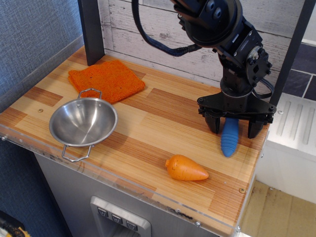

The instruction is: Put the spoon on the right edge of the counter.

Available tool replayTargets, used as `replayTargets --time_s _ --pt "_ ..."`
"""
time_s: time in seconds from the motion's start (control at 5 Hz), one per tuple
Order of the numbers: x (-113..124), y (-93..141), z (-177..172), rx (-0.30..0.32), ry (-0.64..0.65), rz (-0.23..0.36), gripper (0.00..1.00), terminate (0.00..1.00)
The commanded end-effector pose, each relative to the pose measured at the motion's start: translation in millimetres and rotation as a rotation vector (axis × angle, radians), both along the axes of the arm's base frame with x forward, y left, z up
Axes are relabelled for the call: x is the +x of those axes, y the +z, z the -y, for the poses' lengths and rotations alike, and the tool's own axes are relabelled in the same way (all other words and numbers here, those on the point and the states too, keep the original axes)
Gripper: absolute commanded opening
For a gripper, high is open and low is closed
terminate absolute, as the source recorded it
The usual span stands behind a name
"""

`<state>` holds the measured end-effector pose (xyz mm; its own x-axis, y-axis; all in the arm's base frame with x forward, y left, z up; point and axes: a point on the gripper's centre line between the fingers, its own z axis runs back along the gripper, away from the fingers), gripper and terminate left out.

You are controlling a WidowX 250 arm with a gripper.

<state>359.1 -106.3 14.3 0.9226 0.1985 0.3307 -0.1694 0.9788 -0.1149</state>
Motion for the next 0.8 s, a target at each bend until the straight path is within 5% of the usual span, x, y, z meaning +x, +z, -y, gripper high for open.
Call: replayTargets --time_s 0.0,0.4,0.6 --pt "3.3 39.8 -2.8 -0.023 0.026 0.091 1.0 0.0" --pt "-4.2 75.8 -16.4 -0.071 0.077 0.132 1.0 0.0" --pt "-15.6 109.3 -18.0 -0.006 0.092 0.194 1.0 0.0"
